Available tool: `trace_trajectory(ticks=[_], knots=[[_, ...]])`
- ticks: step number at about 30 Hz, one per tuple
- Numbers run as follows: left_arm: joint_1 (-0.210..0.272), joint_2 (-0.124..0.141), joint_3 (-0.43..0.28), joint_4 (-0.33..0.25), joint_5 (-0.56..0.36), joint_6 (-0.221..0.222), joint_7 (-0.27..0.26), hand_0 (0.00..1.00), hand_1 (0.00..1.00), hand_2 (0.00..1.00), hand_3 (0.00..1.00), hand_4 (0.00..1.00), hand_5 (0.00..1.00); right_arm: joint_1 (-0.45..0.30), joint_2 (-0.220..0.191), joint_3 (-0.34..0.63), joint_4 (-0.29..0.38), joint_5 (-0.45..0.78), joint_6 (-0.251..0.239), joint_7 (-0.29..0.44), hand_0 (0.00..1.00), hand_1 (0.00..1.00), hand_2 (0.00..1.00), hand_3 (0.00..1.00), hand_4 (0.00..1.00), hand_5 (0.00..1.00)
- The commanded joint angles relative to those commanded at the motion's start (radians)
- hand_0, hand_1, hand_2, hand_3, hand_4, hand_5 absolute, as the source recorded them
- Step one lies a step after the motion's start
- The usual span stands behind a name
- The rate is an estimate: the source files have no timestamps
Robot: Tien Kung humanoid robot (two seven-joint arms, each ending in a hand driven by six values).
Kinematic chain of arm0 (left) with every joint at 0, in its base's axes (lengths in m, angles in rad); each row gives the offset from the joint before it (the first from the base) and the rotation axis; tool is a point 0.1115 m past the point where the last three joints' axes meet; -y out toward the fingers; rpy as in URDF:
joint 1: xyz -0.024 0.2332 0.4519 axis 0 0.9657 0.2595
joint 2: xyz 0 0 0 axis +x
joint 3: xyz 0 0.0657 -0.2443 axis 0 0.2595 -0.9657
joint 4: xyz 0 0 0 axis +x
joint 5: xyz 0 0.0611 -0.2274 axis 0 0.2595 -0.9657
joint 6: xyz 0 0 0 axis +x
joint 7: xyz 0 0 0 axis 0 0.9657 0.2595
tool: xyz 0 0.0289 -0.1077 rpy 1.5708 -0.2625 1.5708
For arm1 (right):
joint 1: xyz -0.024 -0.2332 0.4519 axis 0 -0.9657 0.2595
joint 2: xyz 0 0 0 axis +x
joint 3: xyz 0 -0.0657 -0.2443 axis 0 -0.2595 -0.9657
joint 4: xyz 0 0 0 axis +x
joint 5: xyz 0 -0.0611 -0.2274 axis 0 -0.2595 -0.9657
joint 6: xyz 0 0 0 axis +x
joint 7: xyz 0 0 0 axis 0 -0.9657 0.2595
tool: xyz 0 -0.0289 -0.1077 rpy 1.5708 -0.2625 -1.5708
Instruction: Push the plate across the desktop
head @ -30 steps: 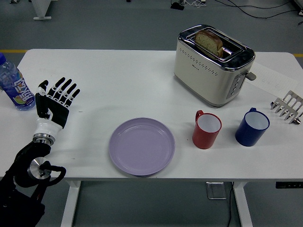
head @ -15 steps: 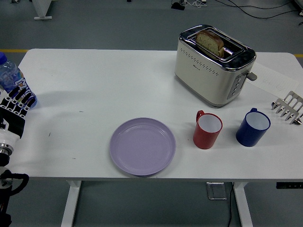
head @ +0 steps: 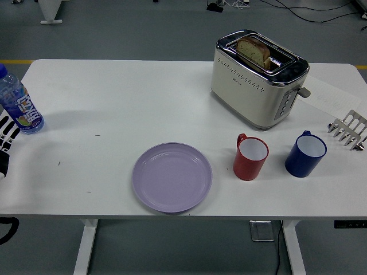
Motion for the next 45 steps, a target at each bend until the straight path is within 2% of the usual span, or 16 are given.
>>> trace_trajectory(ticks=[4, 5, 10, 11, 16, 17, 22, 23, 40, 41, 45], knots=[[0.000, -0.002, 0.000, 0.002, -0.004, 0.005, 0.001, 0.743, 0.770, 0.741, 0.675, 0.558, 0.998, -0.001, 0.000, -0.001, 0.000, 0.001, 0.000, 0.001, 0.585, 0.524, 0.614, 0.595, 0.299, 0.555], [-0.001, -0.002, 0.000, 0.003, -0.004, 0.005, 0.001, 0.751, 0.786, 0.781, 0.747, 0.559, 0.998, -0.001, 0.000, -0.001, 0.000, 0.002, 0.000, 0.001, 0.584, 0.524, 0.613, 0.595, 0.299, 0.555], [0.002, -0.007, -0.003, 0.004, -0.010, 0.017, -0.002, 0.751, 0.786, 0.781, 0.747, 0.559, 0.998, -0.001, 0.000, -0.005, -0.001, 0.009, -0.001, 0.004, 0.584, 0.524, 0.613, 0.595, 0.299, 0.555], [0.002, -0.008, -0.003, 0.004, -0.011, 0.019, -0.003, 0.768, 0.802, 0.818, 0.799, 0.561, 0.998, -0.001, 0.000, -0.005, -0.001, 0.009, -0.001, 0.004, 0.586, 0.524, 0.613, 0.594, 0.299, 0.554], [0.004, -0.014, -0.004, 0.005, -0.015, 0.026, -0.005, 0.768, 0.802, 0.818, 0.799, 0.561, 0.998, -0.001, -0.001, -0.004, -0.001, 0.009, -0.002, 0.004, 0.586, 0.524, 0.613, 0.594, 0.299, 0.554], [0.004, -0.015, -0.004, 0.006, -0.017, 0.027, -0.005, 0.773, 0.809, 0.827, 0.842, 0.563, 0.998, -0.001, -0.002, -0.004, -0.001, 0.008, -0.002, 0.004, 0.585, 0.524, 0.613, 0.595, 0.300, 0.555], [0.003, -0.017, -0.008, 0.005, -0.022, 0.037, -0.006, 0.773, 0.809, 0.827, 0.842, 0.563, 0.998, 0.002, -0.003, -0.006, -0.002, 0.012, -0.003, 0.006, 0.585, 0.524, 0.613, 0.595, 0.300, 0.555], [0.002, -0.017, -0.010, 0.005, -0.024, 0.040, -0.007, 0.811, 0.836, 0.862, 0.906, 0.566, 0.998, 0.003, -0.003, -0.006, -0.002, 0.014, -0.003, 0.006, 0.585, 0.523, 0.613, 0.594, 0.300, 0.555], [-0.003, -0.021, -0.025, 0.003, -0.019, 0.035, 0.000, 0.815, 0.837, 0.854, 0.910, 0.577, 0.998, 0.008, -0.005, -0.005, -0.002, 0.013, -0.004, 0.006, 0.585, 0.523, 0.613, 0.593, 0.301, 0.556], [-0.003, -0.022, -0.025, 0.004, -0.019, 0.035, 0.001, 0.793, 0.811, 0.806, 0.814, 0.588, 0.998, 0.008, -0.005, -0.005, -0.002, 0.012, -0.004, 0.006, 0.585, 0.523, 0.613, 0.593, 0.301, 0.555], [-0.003, -0.023, -0.030, 0.002, -0.015, 0.025, 0.007, 0.793, 0.811, 0.806, 0.814, 0.588, 0.998, 0.009, -0.005, -0.005, -0.003, 0.012, -0.003, 0.006, 0.585, 0.523, 0.613, 0.593, 0.301, 0.555]])
